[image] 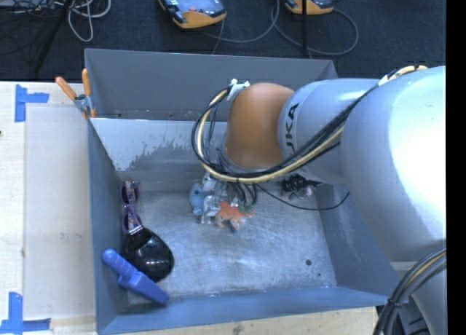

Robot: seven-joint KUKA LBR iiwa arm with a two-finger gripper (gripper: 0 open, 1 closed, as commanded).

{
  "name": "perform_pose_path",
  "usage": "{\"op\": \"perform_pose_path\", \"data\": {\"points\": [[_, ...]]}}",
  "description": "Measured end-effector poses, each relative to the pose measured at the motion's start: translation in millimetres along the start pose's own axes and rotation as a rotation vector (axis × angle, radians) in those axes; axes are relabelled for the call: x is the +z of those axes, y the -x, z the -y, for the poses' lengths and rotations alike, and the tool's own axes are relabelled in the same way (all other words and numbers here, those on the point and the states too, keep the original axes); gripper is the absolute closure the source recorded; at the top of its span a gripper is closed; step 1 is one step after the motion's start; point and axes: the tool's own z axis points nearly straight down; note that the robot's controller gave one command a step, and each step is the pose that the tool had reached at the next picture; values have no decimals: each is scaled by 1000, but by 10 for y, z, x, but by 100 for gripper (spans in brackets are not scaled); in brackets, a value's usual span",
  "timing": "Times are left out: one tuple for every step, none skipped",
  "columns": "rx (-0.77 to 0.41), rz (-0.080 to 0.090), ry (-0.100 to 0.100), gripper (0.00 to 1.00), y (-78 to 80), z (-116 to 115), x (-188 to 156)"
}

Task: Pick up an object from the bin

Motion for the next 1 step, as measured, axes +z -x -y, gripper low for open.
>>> {"op": "perform_pose_path", "data": {"points": [[-27, -32, -12, 100, -45, 224, -1372]]}}
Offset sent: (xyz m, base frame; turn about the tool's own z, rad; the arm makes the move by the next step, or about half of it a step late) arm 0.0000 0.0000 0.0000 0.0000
